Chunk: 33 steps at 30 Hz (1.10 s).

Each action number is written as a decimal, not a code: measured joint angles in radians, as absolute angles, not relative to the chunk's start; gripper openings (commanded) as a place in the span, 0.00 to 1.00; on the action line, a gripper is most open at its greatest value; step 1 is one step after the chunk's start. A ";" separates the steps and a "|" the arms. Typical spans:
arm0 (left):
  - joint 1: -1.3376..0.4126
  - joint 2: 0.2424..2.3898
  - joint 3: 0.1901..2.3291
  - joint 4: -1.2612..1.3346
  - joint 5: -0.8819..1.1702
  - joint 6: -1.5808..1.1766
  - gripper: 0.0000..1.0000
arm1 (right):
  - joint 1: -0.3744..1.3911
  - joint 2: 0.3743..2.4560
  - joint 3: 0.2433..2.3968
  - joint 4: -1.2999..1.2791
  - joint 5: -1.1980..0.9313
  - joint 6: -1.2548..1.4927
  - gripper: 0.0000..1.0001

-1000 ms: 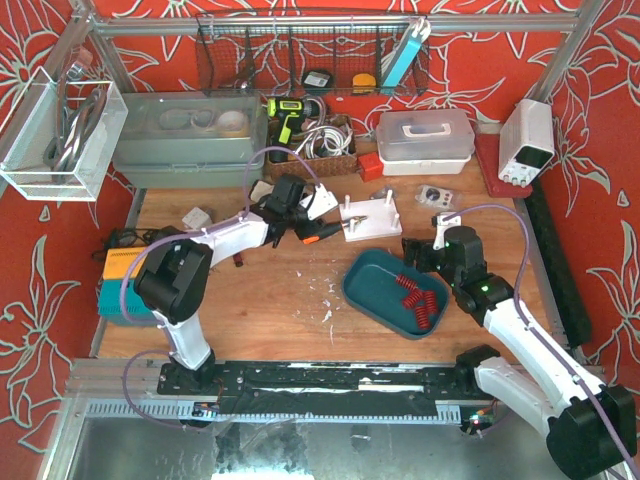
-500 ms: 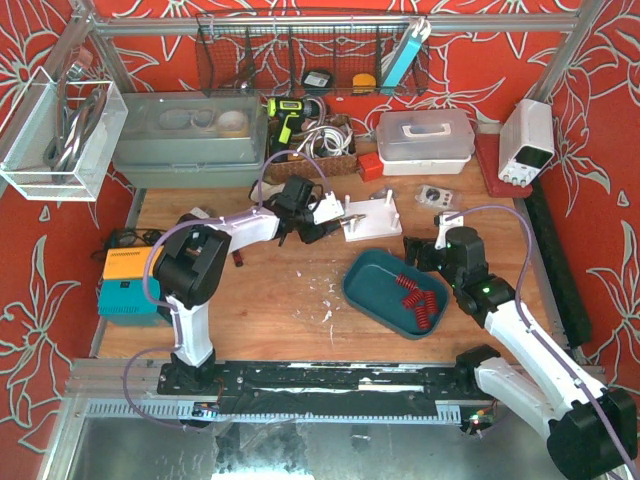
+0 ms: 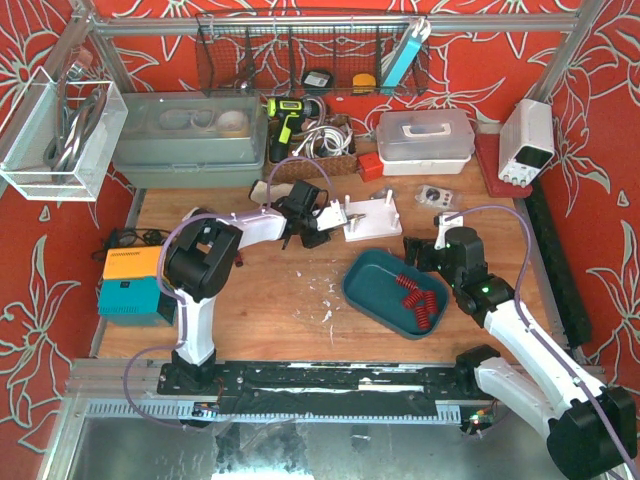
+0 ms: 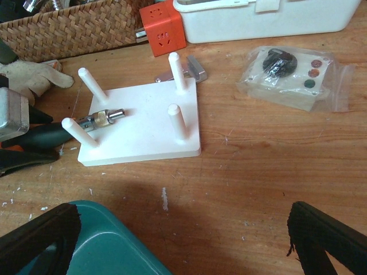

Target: Install the large spring

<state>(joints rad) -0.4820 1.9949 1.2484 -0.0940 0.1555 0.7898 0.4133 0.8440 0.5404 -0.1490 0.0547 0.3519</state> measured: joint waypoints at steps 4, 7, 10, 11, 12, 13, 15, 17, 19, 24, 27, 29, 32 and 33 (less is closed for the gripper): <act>-0.486 2.001 1.251 -0.093 0.156 0.791 0.45 | 0.413 0.844 0.540 -0.149 0.058 0.353 0.99; -0.486 2.001 1.252 -0.092 0.155 0.796 0.34 | 0.413 0.844 0.540 -0.149 0.064 0.353 0.99; -0.486 2.001 1.252 -0.091 0.155 0.799 0.24 | 0.413 0.844 0.540 -0.149 0.064 0.353 0.99; -0.486 2.001 1.252 -0.091 0.156 0.800 0.22 | 0.413 0.844 0.540 -0.149 0.064 0.353 0.99; -0.486 2.001 1.252 -0.090 0.156 0.801 0.20 | 0.413 0.844 0.540 -0.149 0.064 0.353 0.99; -0.486 2.000 1.249 -0.088 0.156 0.801 0.18 | 0.413 0.844 0.540 -0.149 0.064 0.353 0.99; -0.486 1.995 1.240 -0.076 0.157 0.801 0.15 | 0.413 0.844 0.540 -0.149 0.065 0.353 0.99; -0.487 1.986 1.224 -0.064 0.160 0.800 0.12 | 0.413 0.844 0.540 -0.149 0.068 0.353 0.99; -0.489 1.974 1.204 -0.052 0.162 0.799 0.07 | 0.413 0.844 0.538 -0.149 0.071 0.353 0.99; -0.493 1.940 1.151 -0.009 0.168 0.779 0.00 | 0.413 0.848 0.534 -0.148 0.072 0.353 0.99; -0.493 1.917 1.136 0.010 0.169 0.760 0.00 | 0.413 0.850 0.533 -0.148 0.073 0.353 0.99; -0.493 1.897 1.130 0.028 0.168 0.746 0.00 | 0.413 0.850 0.533 -0.148 0.074 0.353 0.99; -0.493 1.867 1.124 0.068 0.163 0.724 0.00 | 0.413 0.850 0.533 -0.148 0.079 0.353 0.99; -0.493 1.853 1.117 0.086 0.161 0.717 0.00 | 0.413 0.850 0.533 -0.148 0.080 0.353 0.99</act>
<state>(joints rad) -0.4931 1.8534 1.1172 0.0856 0.1608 0.7166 0.4133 0.8497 0.5331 -0.1482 0.0799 0.3531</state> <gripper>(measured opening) 0.401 0.989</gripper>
